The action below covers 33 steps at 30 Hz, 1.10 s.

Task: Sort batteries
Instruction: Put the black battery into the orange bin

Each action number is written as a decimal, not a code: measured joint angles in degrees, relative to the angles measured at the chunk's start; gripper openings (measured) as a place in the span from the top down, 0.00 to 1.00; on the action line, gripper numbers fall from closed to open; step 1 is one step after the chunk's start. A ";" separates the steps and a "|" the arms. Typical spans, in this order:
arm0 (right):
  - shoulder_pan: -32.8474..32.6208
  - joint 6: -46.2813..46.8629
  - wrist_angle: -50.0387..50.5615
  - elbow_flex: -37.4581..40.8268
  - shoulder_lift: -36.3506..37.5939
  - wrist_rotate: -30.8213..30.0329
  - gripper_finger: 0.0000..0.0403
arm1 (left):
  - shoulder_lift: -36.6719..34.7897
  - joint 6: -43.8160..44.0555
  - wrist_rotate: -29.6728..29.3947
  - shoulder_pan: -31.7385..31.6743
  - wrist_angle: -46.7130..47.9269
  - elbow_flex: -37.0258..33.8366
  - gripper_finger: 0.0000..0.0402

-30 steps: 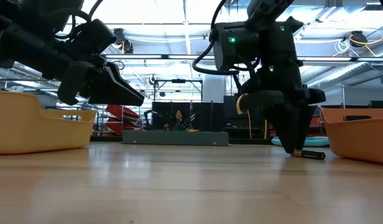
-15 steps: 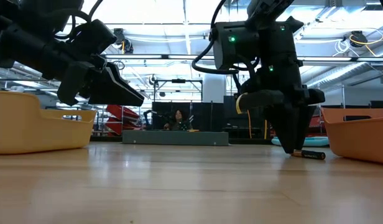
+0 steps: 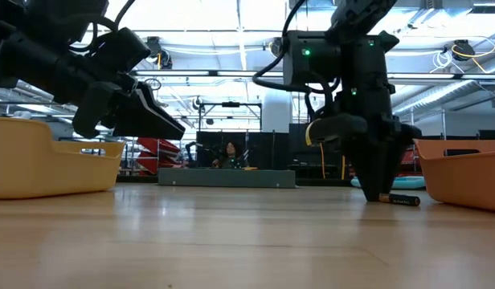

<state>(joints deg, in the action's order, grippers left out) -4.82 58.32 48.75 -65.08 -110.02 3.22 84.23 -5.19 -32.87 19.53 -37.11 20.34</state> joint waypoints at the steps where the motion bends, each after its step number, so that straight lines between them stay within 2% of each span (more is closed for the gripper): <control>1: 0.00 -0.16 -0.14 0.11 0.00 0.05 0.76 | 0.00 0.00 -0.01 0.00 0.16 0.00 0.64; 7: 0.22 -3.20 -0.80 -0.16 -0.12 -0.33 0.96 | 0.00 0.11 -0.03 0.00 0.13 0.00 0.64; 16: 0.02 -6.01 2.01 -3.41 0.35 -5.52 0.99 | 0.00 0.10 -0.04 0.00 0.12 0.00 0.64; 21: -1.06 -5.57 2.86 -5.20 3.09 -13.85 1.00 | 0.00 0.09 -0.06 0.00 0.16 0.00 0.64; 26: -5.80 -0.67 4.20 -5.61 9.65 -15.95 1.00 | 0.00 0.20 -0.07 0.00 0.36 0.00 0.64; 29: -9.70 6.10 7.67 -5.70 12.98 -17.76 1.00 | 0.00 0.35 -0.07 0.00 0.33 0.00 0.64; 33: -15.02 15.65 14.83 -5.68 13.65 -16.52 1.00 | 0.00 0.39 -0.03 0.00 0.36 0.00 0.64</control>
<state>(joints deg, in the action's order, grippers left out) -19.84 73.98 63.58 -70.76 -96.37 -13.31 84.23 -4.80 -32.91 19.53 -36.75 20.34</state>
